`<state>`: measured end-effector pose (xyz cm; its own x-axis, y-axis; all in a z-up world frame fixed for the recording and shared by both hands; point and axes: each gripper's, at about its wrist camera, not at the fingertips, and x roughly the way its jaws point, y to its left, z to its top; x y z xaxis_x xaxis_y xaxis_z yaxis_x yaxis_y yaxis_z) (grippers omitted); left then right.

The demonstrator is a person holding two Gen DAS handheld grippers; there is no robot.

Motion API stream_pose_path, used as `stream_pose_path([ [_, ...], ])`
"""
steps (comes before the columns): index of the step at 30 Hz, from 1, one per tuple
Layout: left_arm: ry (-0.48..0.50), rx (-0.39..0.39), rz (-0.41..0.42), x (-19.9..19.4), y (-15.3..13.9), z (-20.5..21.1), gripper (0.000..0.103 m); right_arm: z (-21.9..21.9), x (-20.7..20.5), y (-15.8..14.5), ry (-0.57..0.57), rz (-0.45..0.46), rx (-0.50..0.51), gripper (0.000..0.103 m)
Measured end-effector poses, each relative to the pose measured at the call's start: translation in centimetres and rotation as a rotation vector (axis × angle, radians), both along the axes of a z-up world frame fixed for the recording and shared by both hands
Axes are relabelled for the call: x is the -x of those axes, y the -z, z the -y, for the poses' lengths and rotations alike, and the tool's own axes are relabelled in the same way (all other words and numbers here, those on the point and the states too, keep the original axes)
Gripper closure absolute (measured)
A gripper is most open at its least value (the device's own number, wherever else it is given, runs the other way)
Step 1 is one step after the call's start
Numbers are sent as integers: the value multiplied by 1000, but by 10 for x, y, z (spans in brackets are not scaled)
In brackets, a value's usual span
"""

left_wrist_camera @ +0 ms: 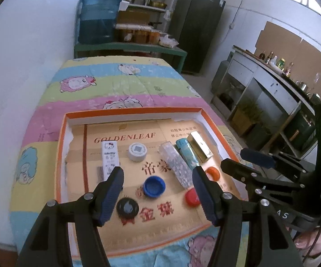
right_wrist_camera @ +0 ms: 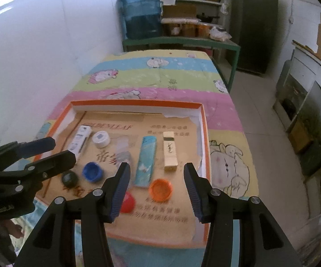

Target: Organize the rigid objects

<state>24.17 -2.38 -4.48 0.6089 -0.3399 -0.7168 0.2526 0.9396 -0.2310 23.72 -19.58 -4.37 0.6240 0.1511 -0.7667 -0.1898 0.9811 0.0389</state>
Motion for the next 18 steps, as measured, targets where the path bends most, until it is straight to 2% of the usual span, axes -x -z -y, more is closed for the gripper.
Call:
stream_pose_path([
  [6,-21,12,29,32,-5,-12,36,-13,34,-6,-5,16,-30,51],
  [9,-24,10,37,48,-6,-16,31,-21,53,-7,-17,11,-30,44],
  [15,-40,18,67,79,-10,-25,31,-32,84,-8,-5,21,-36,42],
  [18,-57,11,79,95,-10,-30,31,-34,97,-9,12,34,-28,35],
])
